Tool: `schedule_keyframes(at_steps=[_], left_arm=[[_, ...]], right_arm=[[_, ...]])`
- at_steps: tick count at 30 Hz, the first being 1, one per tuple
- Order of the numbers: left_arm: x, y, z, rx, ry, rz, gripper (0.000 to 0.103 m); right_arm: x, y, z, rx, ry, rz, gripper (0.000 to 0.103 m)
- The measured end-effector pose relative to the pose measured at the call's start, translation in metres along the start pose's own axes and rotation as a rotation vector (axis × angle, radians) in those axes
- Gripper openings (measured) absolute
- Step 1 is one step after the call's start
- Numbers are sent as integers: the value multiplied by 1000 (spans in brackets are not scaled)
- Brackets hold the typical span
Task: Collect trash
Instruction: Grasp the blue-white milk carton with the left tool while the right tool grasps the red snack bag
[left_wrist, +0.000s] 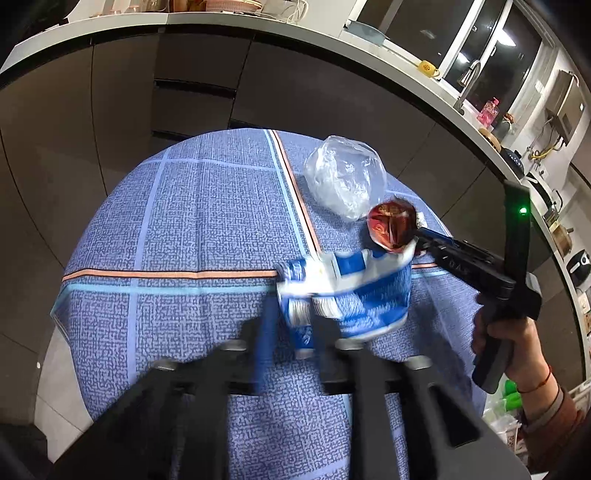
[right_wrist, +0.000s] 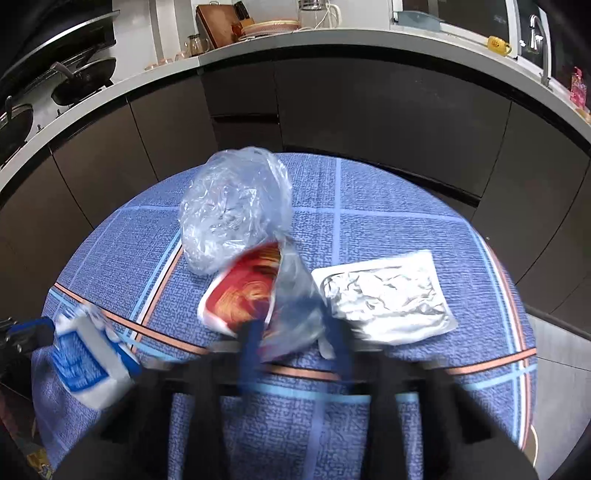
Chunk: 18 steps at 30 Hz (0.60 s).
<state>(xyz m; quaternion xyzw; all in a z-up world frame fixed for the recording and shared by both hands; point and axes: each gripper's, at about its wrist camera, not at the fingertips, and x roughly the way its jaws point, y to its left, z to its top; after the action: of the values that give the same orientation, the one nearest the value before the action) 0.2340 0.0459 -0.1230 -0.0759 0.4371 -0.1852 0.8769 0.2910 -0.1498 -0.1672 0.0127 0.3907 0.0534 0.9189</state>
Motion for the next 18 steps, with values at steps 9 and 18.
schedule_keyframes(at_steps=[9, 18], left_arm=[[13, -5, -5, 11, 26, -1, 57], [29, -2, -3, -23, 79, -52, 53]], right_arm=[[-40, -2, -23, -5, -30, 22, 4], [-74, -8, -60, 35, -40, 29, 4]])
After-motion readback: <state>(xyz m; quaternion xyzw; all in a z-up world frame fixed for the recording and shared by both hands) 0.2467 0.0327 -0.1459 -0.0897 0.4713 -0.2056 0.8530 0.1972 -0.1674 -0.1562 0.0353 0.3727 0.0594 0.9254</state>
